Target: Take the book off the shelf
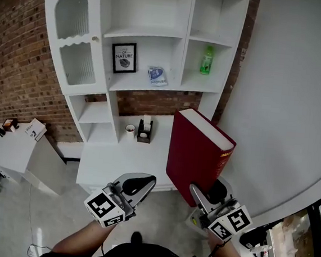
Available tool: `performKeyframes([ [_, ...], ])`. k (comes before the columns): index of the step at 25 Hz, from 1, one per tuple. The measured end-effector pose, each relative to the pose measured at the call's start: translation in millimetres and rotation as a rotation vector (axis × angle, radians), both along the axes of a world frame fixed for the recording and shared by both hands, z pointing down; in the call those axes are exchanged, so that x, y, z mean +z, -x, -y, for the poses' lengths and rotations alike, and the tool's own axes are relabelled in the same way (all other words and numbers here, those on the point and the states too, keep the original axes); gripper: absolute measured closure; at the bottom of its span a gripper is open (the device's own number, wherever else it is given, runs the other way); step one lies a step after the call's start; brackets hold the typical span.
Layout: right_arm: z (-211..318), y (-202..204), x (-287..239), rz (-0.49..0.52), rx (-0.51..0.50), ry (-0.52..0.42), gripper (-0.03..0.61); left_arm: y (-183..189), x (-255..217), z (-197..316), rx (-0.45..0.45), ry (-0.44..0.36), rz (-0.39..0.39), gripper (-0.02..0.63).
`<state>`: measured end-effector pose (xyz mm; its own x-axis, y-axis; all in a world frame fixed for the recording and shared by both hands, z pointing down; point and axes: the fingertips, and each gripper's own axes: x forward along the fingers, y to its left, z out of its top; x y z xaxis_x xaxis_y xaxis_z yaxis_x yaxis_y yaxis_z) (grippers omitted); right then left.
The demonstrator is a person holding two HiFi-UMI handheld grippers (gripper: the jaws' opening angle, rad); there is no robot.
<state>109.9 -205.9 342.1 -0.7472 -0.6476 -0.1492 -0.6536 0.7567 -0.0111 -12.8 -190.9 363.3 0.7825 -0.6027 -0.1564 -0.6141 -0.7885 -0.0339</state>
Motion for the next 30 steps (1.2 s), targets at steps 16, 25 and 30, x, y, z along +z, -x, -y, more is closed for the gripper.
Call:
performKeyframes([
  [16,-118.1,-92.4,102.3,0.026,-0.031,0.209,0.335,-108.8,76.4,-117.0,0.04,0.147,0.038,0.606],
  [25,-163.7,-98.6,150.4,0.06,-0.044,0.305,0.336,-123.6,123.4,-151.8,0.044,0.25,0.026,0.606],
  [30,-176.9,-98.0,164.3,0.047,-0.044,0.323,0.336,-129.5,135.5,-163.6,0.061,0.272,0.03,0.606],
])
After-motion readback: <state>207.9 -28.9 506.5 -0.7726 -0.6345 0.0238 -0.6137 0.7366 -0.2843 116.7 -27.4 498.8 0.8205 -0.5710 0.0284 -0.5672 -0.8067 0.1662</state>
